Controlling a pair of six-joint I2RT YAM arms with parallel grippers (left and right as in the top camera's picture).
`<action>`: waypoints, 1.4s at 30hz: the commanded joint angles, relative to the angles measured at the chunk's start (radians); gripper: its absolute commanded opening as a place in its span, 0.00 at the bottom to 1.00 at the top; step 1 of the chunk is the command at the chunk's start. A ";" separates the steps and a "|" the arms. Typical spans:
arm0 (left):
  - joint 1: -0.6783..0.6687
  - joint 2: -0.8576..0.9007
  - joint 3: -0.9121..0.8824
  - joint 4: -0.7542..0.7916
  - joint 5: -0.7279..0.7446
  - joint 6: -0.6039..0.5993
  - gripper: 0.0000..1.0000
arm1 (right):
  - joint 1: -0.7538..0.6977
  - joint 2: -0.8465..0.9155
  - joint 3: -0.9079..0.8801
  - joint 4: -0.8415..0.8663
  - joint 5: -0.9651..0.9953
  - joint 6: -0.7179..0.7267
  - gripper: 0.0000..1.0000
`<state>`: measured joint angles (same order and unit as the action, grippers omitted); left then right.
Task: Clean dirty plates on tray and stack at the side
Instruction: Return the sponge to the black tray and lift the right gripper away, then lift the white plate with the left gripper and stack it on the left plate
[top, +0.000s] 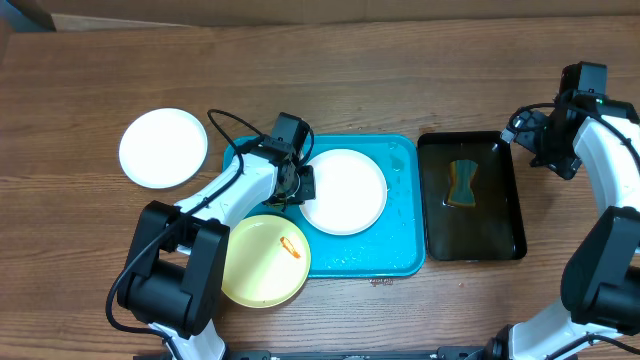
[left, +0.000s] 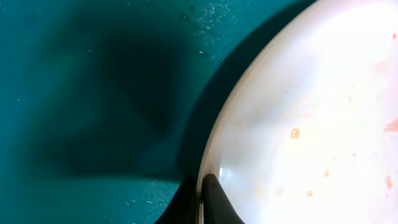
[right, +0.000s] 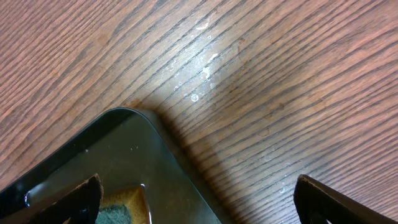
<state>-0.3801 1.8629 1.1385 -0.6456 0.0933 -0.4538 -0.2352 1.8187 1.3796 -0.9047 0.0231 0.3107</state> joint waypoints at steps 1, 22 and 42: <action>-0.006 -0.013 0.048 -0.047 -0.028 0.098 0.04 | -0.003 -0.025 0.013 0.024 -0.012 0.003 1.00; -0.136 -0.061 0.456 -0.092 -0.063 0.140 0.04 | -0.269 -0.025 0.015 0.152 -0.208 0.057 1.00; -0.814 -0.058 0.455 0.233 -1.175 0.601 0.04 | -0.269 -0.025 0.015 0.152 -0.208 0.057 1.00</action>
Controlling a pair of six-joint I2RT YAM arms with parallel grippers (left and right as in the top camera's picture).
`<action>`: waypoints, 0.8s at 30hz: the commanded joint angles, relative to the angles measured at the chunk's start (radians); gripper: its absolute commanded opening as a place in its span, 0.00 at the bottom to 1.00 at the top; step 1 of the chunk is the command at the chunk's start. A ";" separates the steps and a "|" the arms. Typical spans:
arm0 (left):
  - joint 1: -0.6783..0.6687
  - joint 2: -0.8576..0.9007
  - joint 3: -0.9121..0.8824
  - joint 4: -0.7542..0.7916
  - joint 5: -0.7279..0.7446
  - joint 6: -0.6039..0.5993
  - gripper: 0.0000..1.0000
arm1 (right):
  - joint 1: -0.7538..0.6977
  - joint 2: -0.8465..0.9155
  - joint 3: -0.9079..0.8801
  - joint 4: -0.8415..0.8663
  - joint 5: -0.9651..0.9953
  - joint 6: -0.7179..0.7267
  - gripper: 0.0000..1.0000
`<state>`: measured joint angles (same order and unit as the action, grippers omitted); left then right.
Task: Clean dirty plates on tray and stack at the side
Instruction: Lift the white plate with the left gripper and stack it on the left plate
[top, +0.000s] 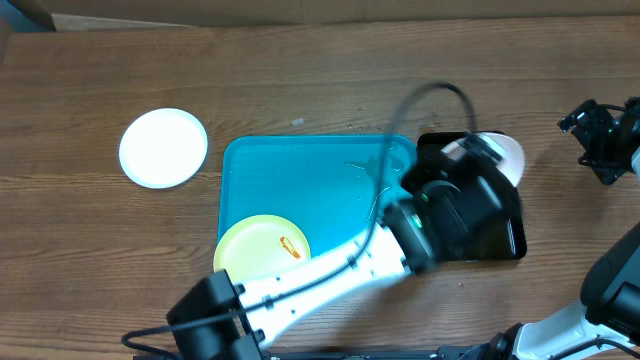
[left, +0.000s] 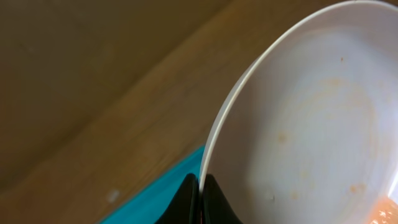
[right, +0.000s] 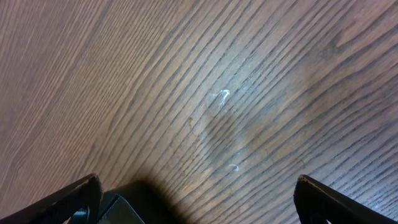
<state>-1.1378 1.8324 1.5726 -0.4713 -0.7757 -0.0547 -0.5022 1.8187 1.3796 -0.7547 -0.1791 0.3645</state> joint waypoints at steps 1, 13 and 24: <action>-0.073 -0.028 0.022 0.088 -0.342 0.244 0.04 | -0.002 -0.025 0.015 0.002 -0.006 0.003 1.00; -0.174 -0.028 0.022 0.453 -0.518 0.652 0.04 | -0.002 -0.025 0.015 0.002 -0.006 0.003 1.00; -0.154 -0.028 0.019 0.416 -0.504 0.427 0.04 | -0.002 -0.025 0.015 0.002 -0.006 0.003 1.00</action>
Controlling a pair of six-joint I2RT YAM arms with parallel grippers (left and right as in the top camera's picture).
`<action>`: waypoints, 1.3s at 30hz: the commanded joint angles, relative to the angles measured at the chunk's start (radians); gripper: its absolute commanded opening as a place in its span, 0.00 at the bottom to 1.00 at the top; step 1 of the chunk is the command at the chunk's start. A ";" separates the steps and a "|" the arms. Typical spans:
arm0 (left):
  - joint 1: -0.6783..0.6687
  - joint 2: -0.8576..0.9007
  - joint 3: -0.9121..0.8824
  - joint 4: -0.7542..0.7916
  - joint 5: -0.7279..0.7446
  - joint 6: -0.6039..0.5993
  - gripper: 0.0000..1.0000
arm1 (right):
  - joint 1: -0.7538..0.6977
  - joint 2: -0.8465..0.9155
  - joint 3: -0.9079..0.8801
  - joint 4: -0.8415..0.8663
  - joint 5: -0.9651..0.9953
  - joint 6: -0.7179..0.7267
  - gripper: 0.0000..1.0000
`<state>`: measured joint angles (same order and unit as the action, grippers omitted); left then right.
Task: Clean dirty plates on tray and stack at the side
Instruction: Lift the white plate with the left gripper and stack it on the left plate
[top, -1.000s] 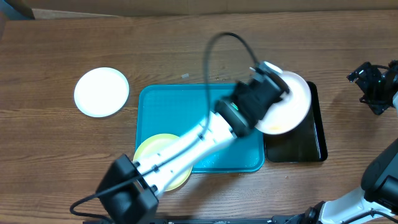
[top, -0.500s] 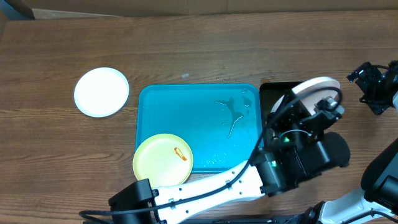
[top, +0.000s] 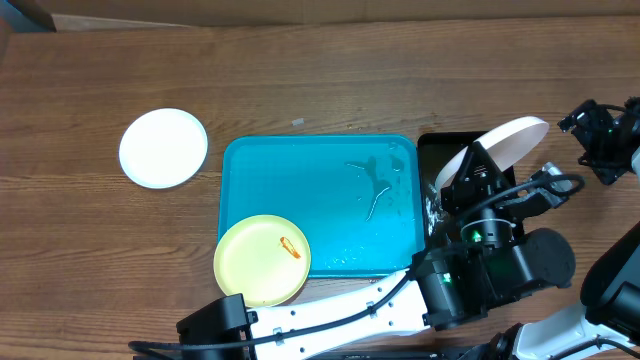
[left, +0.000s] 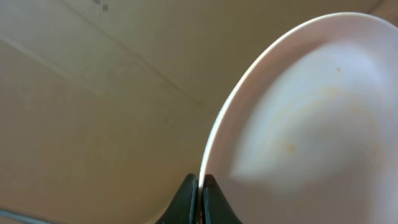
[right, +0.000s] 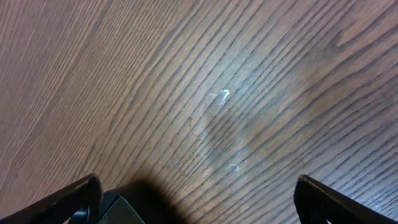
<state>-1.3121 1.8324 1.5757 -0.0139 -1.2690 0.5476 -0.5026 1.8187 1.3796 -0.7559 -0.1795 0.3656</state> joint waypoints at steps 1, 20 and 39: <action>0.029 -0.028 0.016 -0.093 0.012 -0.260 0.04 | -0.002 -0.025 0.015 0.003 -0.005 0.002 1.00; 0.708 -0.022 0.015 -0.713 1.477 -0.937 0.04 | -0.002 -0.025 0.015 0.003 -0.005 0.002 1.00; 1.778 -0.021 0.008 -0.989 1.389 -0.937 0.04 | -0.002 -0.025 0.015 0.003 -0.005 0.002 1.00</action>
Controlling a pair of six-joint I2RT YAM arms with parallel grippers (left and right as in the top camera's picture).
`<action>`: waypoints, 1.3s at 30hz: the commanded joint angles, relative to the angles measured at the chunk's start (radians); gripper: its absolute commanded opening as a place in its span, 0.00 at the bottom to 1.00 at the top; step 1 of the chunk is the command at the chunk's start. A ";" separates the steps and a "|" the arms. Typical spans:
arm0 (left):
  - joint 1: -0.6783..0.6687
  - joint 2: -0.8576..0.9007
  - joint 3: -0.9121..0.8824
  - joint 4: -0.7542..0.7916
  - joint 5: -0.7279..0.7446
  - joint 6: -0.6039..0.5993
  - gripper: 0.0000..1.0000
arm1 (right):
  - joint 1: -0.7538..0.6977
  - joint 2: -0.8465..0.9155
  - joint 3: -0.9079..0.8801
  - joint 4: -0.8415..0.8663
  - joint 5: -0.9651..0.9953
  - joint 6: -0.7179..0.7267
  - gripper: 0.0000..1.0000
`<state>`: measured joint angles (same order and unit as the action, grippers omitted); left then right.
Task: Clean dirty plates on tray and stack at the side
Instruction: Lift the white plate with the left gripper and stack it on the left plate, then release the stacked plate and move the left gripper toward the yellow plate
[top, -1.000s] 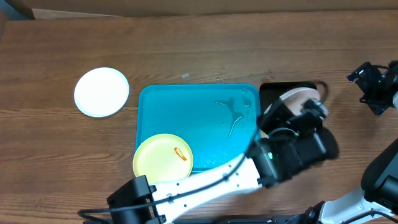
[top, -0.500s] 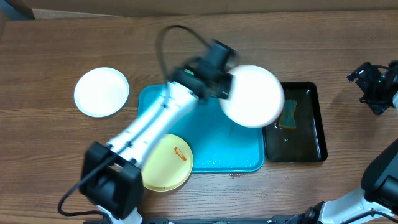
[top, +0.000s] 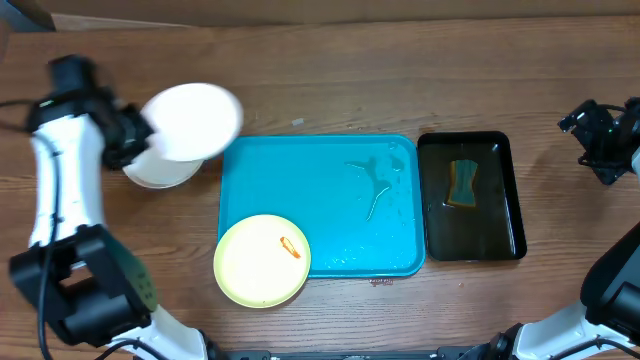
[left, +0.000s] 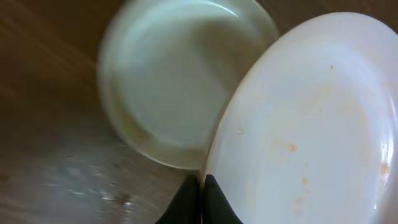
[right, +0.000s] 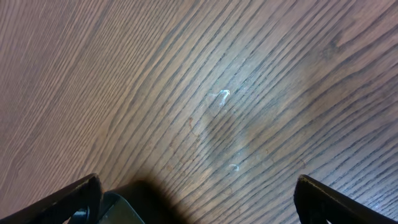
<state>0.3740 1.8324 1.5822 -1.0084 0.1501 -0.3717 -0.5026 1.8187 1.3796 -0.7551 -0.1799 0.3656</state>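
My left gripper (top: 135, 135) is shut on the rim of a white plate (top: 195, 120), held above and partly over another white plate (top: 155, 172) lying on the table left of the tray. In the left wrist view the held plate (left: 305, 124) shows faint orange stains, and the lower plate (left: 180, 68) lies behind it. A yellow plate (top: 262, 260) with an orange smear sits on the teal tray (top: 320, 200) at its front left. My right gripper (right: 199, 199) stands open over bare wood at the far right.
A black basin (top: 470, 195) of water with a sponge (top: 463, 183) in it stands right of the tray. Water streaks lie on the tray's right half. A corner of the basin (right: 118, 208) shows in the right wrist view.
My left gripper has moved with the white plate from above the black basin to the table's left side, over the other white plate. The right arm has not moved.
My left gripper was shut on the white plate's rim while it lay on the tray. Then it held the plate over the basin, tilted there at two moments. Now the plate hangs over the white plate at the left.
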 joint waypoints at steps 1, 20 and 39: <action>0.121 -0.021 0.000 0.014 -0.030 -0.018 0.04 | -0.002 -0.025 0.015 0.003 -0.005 0.002 1.00; 0.175 -0.021 -0.239 0.330 -0.056 -0.018 0.11 | -0.002 -0.025 0.015 0.003 -0.005 0.002 1.00; 0.150 -0.022 -0.240 0.072 0.558 0.108 0.99 | -0.002 -0.025 0.015 0.003 -0.005 0.002 1.00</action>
<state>0.5419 1.8324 1.3460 -0.9134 0.5133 -0.3595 -0.5026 1.8187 1.3796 -0.7551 -0.1795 0.3656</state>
